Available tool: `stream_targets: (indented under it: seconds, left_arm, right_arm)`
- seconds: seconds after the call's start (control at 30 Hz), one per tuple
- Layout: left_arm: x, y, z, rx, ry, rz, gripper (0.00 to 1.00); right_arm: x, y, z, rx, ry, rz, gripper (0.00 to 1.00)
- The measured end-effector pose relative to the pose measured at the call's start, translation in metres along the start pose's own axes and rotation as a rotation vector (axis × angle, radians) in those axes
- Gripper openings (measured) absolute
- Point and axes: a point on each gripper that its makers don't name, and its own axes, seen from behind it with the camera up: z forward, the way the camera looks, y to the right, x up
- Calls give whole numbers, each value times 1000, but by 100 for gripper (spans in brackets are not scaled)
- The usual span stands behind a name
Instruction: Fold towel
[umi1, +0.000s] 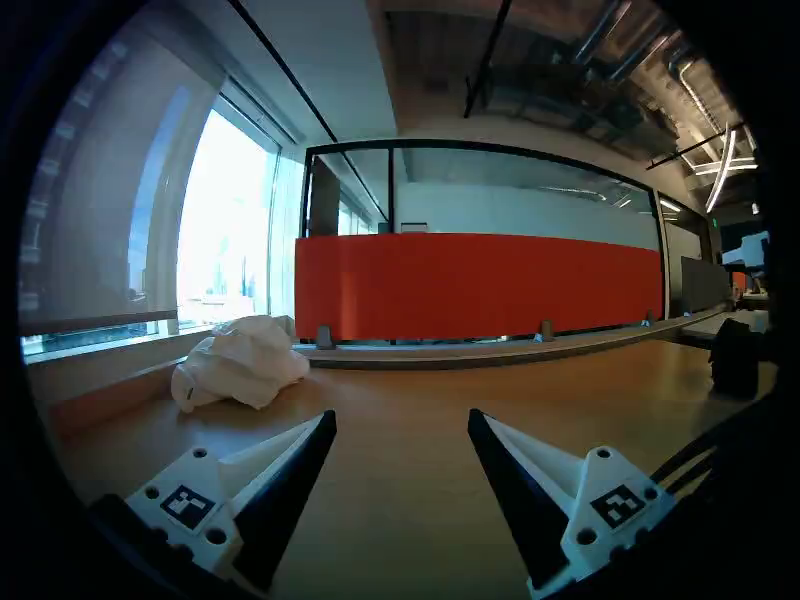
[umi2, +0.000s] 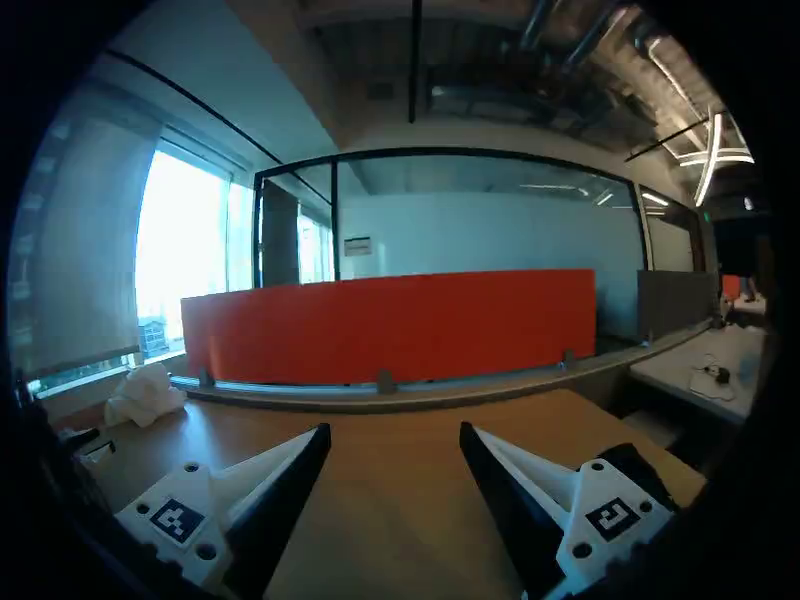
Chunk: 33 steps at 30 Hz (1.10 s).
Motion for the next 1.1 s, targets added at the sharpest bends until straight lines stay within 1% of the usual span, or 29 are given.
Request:
stream_targets:
  seconds: [0.3, 0.57, 0.83, 1.0, 1.1]
  left_arm:
    - [1, 0, 0, 0, 0, 0, 98]
    - [1, 0, -1, 0, 0, 0, 98]
    - [1, 0, -1, 0, 0, 0, 98]
    - [1, 0, -1, 0, 0, 0, 98]
    - [1, 0, -1, 0, 0, 0, 98]
  right_arm:
    - [-30, 16, 0, -13, 20, -7, 100]
    - [-58, 27, 5, -20, 36, 12, 100]
    - [-78, 45, 6, -54, 49, 6, 100]
    - [-93, 48, 8, -48, 40, 19, 100]
    - [-99, 48, 7, -43, 36, 16, 100]
